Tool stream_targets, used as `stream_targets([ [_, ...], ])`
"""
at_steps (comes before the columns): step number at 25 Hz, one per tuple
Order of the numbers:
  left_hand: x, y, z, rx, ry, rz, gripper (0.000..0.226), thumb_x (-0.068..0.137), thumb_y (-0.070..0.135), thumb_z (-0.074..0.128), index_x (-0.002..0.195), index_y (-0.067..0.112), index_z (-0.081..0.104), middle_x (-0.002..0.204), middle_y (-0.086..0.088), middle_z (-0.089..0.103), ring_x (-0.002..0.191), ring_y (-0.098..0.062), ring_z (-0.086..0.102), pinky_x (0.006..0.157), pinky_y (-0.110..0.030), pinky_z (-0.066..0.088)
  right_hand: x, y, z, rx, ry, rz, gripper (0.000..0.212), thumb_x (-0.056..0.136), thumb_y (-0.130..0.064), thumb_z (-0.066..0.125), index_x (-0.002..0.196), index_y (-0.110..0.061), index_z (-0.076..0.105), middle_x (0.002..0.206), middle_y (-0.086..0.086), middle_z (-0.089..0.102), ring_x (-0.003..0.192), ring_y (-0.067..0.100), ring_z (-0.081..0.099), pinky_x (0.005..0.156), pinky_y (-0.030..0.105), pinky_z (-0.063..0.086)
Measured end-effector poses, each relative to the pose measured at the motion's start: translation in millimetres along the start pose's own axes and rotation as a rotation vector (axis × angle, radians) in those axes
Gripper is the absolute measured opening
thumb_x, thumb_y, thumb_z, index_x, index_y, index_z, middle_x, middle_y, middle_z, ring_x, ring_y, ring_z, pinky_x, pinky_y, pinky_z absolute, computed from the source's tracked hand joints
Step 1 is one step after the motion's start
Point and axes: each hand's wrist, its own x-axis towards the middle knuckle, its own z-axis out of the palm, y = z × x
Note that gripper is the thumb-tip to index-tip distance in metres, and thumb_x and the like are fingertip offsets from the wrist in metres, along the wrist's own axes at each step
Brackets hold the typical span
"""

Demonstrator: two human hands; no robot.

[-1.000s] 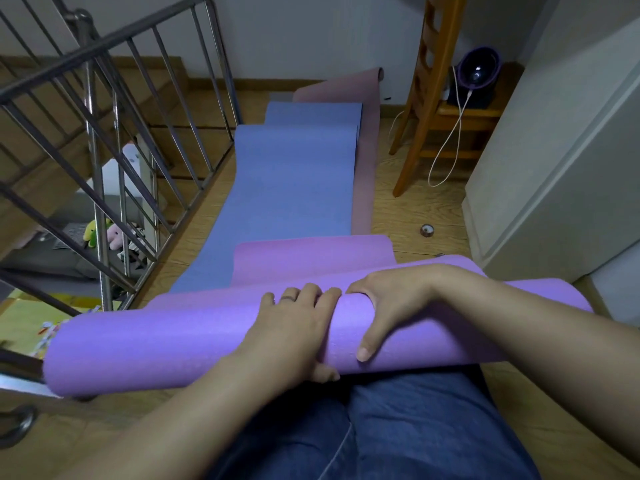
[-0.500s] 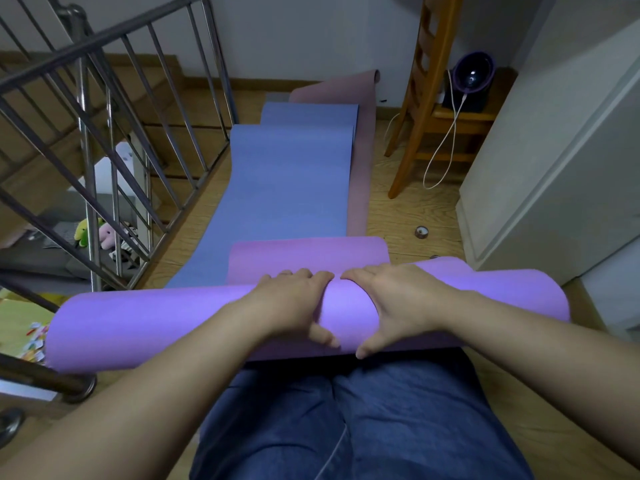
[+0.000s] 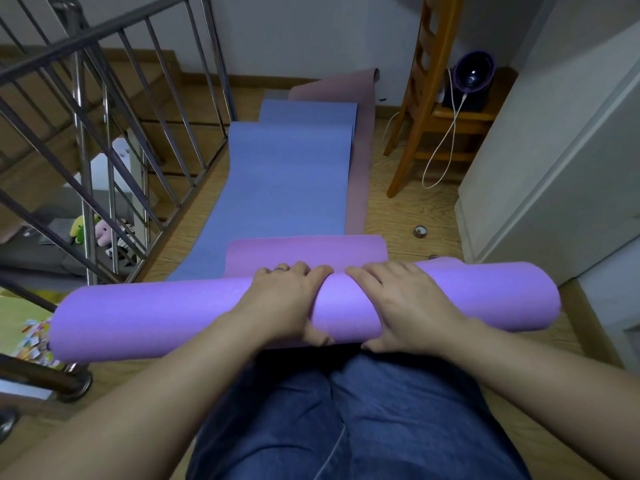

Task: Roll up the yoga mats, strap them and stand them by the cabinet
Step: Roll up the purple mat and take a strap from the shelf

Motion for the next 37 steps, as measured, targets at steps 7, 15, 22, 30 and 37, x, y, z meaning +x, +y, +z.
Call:
stream_targets([
  [7, -9, -19, -53, -0.192, -0.049, 0.038, 0.093, 0.062, 0.065, 0.072, 0.140, 0.038, 0.029, 0.128, 0.004, 0.053, 0.116, -0.021, 0.052, 0.090, -0.033, 0.045, 14, 4, -72, -0.040, -0.048, -0.063, 0.099, 0.057, -0.071, 0.069, 0.138, -0.028, 0.031, 0.120, -0.001, 0.056, 0.107, 0.024, 0.055, 0.083, 0.037, 0.047],
  [15, -20, -3, -28, -0.321, -0.354, 0.088, 0.086, 0.063, 0.064, 0.074, 0.136, 0.038, 0.036, 0.127, 0.009, 0.057, 0.110, -0.016, 0.055, 0.093, -0.030, 0.045, -8, -8, -50, 0.160, -0.338, -0.087, 0.100, 0.055, -0.066, 0.078, 0.137, -0.030, 0.032, 0.123, -0.002, 0.057, 0.109, 0.022, 0.055, 0.083, 0.034, 0.046],
  [22, -14, -7, -20, -0.299, -0.287, 0.073, 0.091, 0.066, 0.067, 0.070, 0.142, 0.033, 0.032, 0.136, 0.006, 0.049, 0.119, -0.017, 0.049, 0.100, -0.037, 0.042, 11, 7, -37, 0.413, -0.537, -0.016, 0.092, 0.057, -0.055, 0.084, 0.134, -0.035, 0.038, 0.124, -0.010, 0.056, 0.108, 0.014, 0.053, 0.093, 0.030, 0.045],
  [30, -25, 4, -4, -0.009, -0.092, 0.062, 0.104, 0.066, 0.066, 0.067, 0.148, 0.027, 0.016, 0.141, -0.002, 0.038, 0.123, -0.027, 0.043, 0.101, -0.040, 0.038, 25, 13, -39, 0.469, -0.565, 0.008, 0.104, 0.063, -0.052, 0.082, 0.147, -0.028, 0.026, 0.144, -0.008, 0.043, 0.126, 0.013, 0.043, 0.107, 0.029, 0.035],
  [37, 4, -10, -17, -0.248, -0.291, 0.049, 0.101, 0.066, 0.062, 0.074, 0.147, 0.028, 0.022, 0.141, -0.001, 0.043, 0.126, -0.024, 0.044, 0.104, -0.038, 0.037, -4, -12, -22, 0.025, -0.216, 0.017, 0.116, 0.062, -0.066, 0.073, 0.149, -0.020, 0.011, 0.140, 0.004, 0.038, 0.126, 0.025, 0.039, 0.104, 0.040, 0.034],
])
